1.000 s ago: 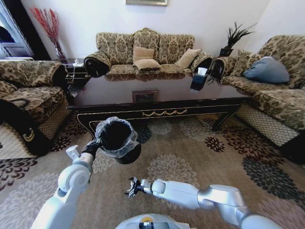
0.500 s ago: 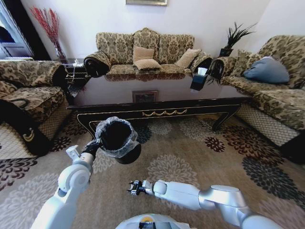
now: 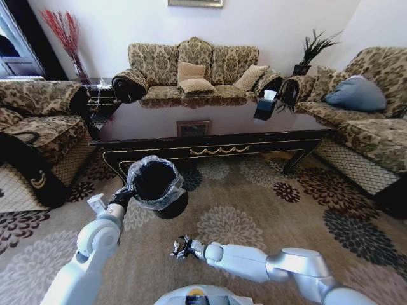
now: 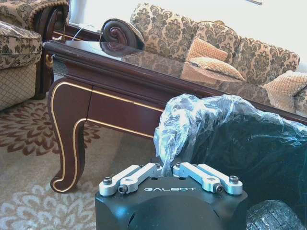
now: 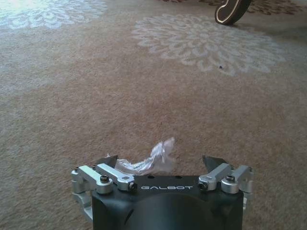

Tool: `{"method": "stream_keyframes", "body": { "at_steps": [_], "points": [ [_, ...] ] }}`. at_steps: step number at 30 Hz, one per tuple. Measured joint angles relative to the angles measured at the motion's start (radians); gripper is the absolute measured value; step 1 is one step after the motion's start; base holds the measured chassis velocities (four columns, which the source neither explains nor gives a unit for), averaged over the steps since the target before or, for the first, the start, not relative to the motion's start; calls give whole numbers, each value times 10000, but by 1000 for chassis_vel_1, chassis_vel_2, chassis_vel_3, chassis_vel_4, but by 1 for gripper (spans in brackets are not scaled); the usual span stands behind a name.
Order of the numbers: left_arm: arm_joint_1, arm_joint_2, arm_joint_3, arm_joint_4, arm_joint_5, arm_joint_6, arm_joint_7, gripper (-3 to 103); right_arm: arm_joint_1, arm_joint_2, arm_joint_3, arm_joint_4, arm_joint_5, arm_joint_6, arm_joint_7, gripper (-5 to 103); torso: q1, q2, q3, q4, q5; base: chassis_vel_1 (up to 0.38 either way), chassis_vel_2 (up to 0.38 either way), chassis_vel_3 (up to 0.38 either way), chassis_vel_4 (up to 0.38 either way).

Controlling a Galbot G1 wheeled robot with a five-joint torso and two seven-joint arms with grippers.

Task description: Move to the front of the table and pick up the trash from the floor, then place it into the trash bin.

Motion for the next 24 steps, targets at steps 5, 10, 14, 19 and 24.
{"method": "stream_keyframes", "body": {
  "at_steps": [5, 10, 14, 19, 24],
  "points": [
    [9, -36, 5, 0, 31, -11, 0, 3, -41, 25, 5, -29, -14, -1, -10, 88, 0, 0, 0, -1, 0, 0, 0, 0, 0],
    [10, -56, 17, 30, 76, -32, 0, 3, -40, 78, 32, -39, -50, 26, -51, 71, 0, 0, 0, 1, 0, 0, 0, 0, 0],
    [9, -59, 22, 41, 91, -38, 0, 3, -40, 102, 36, -74, -139, 91, -112, 55, 0, 0, 0, 0, 0, 0, 0, 0, 0],
    [7, -56, 22, 41, 93, -46, 1, 3, -78, 77, 52, -128, -306, 246, -328, 33, 0, 0, 0, 0, 0, 0, 0, 0, 0],
    [8, -55, 20, 42, 93, -49, 3, 3, -102, -6, 58, -135, -395, 316, -382, 16, 0, 0, 0, 0, 0, 0, 0, 0, 0]
  ]
}}
